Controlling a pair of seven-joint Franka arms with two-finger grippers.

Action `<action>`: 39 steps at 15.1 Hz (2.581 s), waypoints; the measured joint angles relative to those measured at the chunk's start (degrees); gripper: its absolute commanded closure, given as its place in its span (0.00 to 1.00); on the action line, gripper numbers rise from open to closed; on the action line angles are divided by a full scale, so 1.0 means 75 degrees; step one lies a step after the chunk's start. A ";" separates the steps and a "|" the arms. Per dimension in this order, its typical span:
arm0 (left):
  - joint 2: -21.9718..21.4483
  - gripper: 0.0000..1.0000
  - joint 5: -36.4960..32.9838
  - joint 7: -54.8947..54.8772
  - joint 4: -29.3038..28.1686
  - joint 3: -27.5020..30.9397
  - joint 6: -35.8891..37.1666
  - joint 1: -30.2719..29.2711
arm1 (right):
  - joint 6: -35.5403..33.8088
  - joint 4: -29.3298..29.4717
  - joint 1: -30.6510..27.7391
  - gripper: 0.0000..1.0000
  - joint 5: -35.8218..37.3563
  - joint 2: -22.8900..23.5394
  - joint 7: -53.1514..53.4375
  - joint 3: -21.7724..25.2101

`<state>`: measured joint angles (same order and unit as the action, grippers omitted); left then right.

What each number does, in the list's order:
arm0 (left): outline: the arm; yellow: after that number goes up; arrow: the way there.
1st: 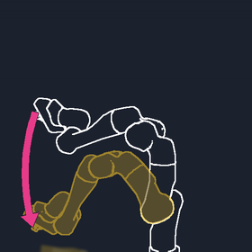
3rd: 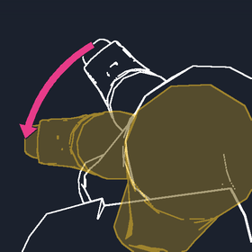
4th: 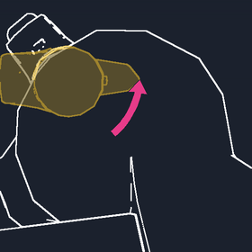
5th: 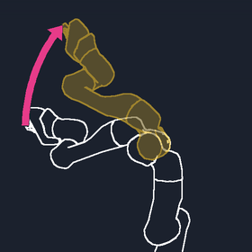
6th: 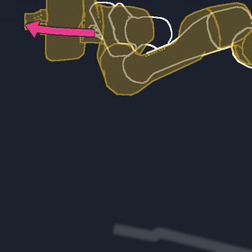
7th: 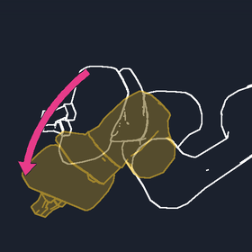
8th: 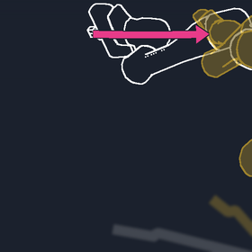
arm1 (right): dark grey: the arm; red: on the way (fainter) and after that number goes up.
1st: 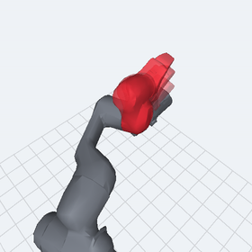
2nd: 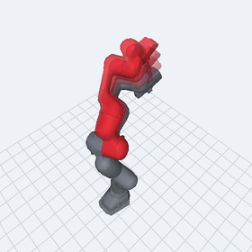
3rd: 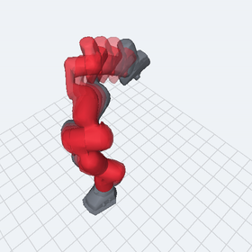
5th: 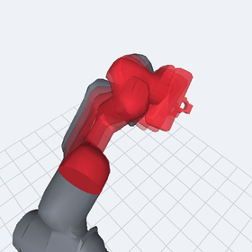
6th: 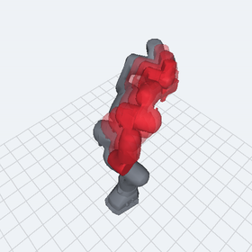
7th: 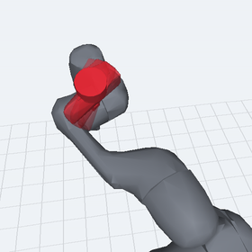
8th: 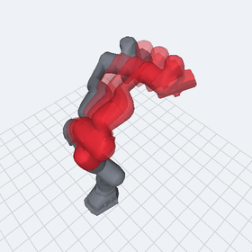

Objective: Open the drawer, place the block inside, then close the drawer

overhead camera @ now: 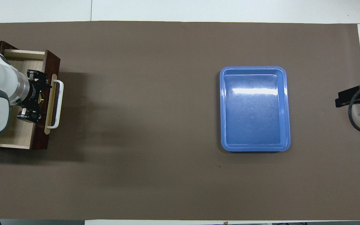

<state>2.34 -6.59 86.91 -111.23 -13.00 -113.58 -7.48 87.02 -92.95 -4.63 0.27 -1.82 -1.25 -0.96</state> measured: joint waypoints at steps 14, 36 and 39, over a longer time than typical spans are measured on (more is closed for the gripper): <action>0.0002 0.00 -0.0350 -0.1097 0.0115 0.0077 -0.0177 -0.1365 | -0.0304 -0.0015 0.0044 0.00 0.0000 -0.0065 0.0000 -0.0017; -0.0386 0.00 -0.0239 -0.2159 0.0368 -0.0226 0.0552 -0.1354 | -0.0304 -0.0016 0.0044 0.00 0.0000 -0.0066 0.0000 -0.0017; -0.0672 0.00 0.0162 -0.3191 0.0381 -0.0276 0.1122 -0.1061 | -0.0304 -0.0016 0.0044 0.00 0.0000 -0.0066 0.0000 -0.0016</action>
<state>-2.70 -5.37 62.97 -108.37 -15.08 -105.16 -15.44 84.73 -93.06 -4.30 0.27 -2.31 -1.25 -1.08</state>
